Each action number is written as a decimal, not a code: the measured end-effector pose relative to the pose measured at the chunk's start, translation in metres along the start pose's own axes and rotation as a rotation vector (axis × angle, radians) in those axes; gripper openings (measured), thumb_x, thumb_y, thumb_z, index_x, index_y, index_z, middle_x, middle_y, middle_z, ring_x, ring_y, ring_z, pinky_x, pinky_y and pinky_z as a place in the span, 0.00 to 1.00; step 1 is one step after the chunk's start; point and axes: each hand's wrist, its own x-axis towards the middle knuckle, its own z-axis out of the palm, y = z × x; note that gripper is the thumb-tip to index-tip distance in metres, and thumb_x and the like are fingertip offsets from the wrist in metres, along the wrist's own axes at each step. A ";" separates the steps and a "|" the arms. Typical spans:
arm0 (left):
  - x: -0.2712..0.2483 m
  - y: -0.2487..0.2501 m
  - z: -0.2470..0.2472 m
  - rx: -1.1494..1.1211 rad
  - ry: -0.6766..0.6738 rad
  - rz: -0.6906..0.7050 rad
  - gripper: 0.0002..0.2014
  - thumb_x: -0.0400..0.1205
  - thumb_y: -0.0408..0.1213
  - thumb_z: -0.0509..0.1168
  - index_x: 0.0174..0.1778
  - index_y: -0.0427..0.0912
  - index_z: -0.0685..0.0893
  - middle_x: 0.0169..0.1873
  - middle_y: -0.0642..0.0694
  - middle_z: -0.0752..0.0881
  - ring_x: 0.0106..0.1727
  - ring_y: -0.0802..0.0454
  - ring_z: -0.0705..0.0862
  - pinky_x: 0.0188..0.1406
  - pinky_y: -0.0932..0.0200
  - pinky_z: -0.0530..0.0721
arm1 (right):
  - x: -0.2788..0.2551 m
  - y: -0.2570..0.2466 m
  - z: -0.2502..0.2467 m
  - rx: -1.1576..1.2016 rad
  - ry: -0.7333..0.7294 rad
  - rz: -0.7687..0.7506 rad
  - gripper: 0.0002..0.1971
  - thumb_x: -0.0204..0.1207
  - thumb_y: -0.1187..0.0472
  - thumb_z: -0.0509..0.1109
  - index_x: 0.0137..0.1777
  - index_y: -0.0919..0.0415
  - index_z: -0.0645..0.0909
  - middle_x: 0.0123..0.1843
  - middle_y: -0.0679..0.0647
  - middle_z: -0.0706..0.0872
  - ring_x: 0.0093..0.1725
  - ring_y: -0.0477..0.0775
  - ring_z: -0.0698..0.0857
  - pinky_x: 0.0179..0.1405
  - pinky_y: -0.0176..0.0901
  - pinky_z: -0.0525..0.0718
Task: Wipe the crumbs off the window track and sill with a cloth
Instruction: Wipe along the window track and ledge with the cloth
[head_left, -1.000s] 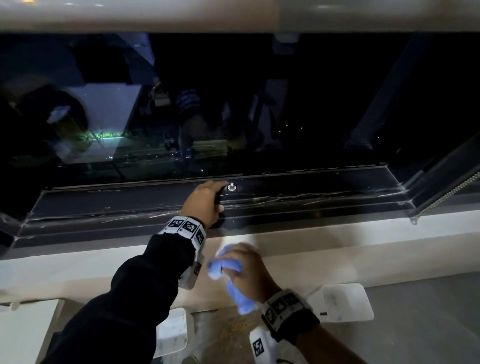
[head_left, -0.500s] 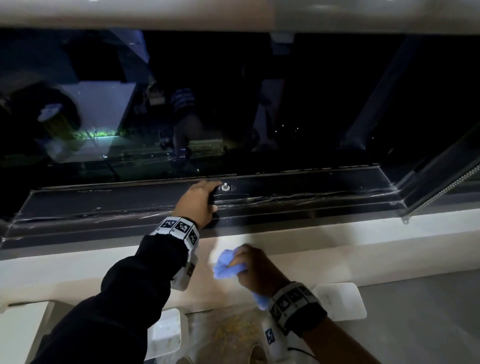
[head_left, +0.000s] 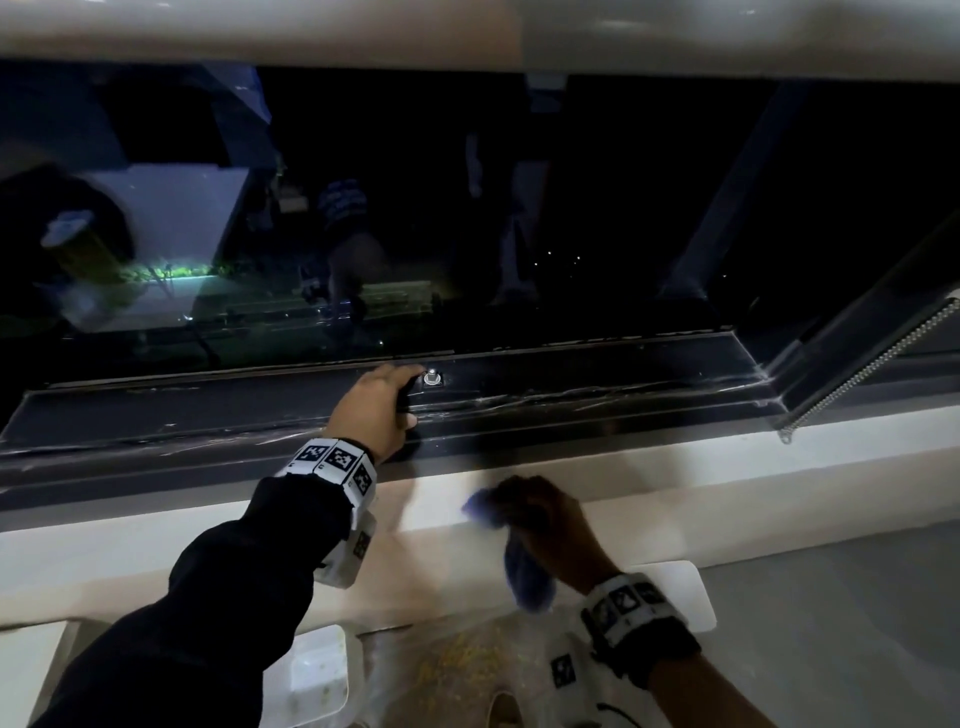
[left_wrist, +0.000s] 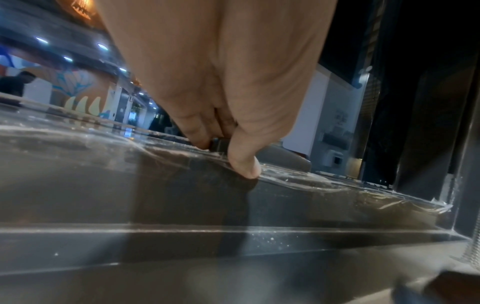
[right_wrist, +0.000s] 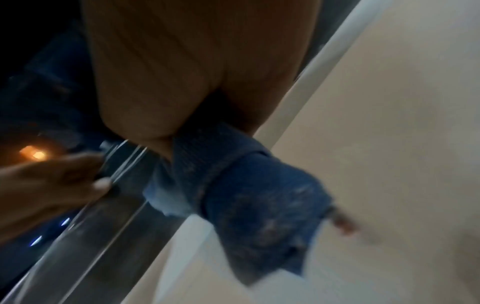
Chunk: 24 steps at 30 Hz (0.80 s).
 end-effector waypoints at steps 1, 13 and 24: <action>0.000 0.000 0.000 0.003 0.003 -0.007 0.32 0.70 0.29 0.71 0.72 0.50 0.75 0.64 0.46 0.80 0.65 0.45 0.78 0.64 0.54 0.76 | 0.001 0.009 -0.013 0.045 0.115 0.042 0.10 0.74 0.62 0.71 0.51 0.47 0.87 0.51 0.51 0.89 0.42 0.46 0.90 0.46 0.44 0.87; -0.002 0.022 0.002 0.140 -0.025 -0.085 0.32 0.70 0.31 0.71 0.72 0.47 0.72 0.67 0.44 0.77 0.65 0.41 0.77 0.60 0.50 0.80 | 0.010 0.010 0.035 -0.128 0.163 -0.121 0.18 0.69 0.74 0.63 0.48 0.53 0.86 0.53 0.49 0.84 0.57 0.51 0.81 0.60 0.41 0.77; 0.004 0.038 0.007 0.060 0.054 -0.115 0.23 0.73 0.39 0.74 0.65 0.46 0.79 0.60 0.41 0.83 0.62 0.42 0.80 0.57 0.50 0.80 | 0.007 0.048 -0.037 -0.061 0.553 0.170 0.15 0.72 0.71 0.70 0.58 0.61 0.85 0.57 0.57 0.83 0.56 0.56 0.82 0.54 0.27 0.70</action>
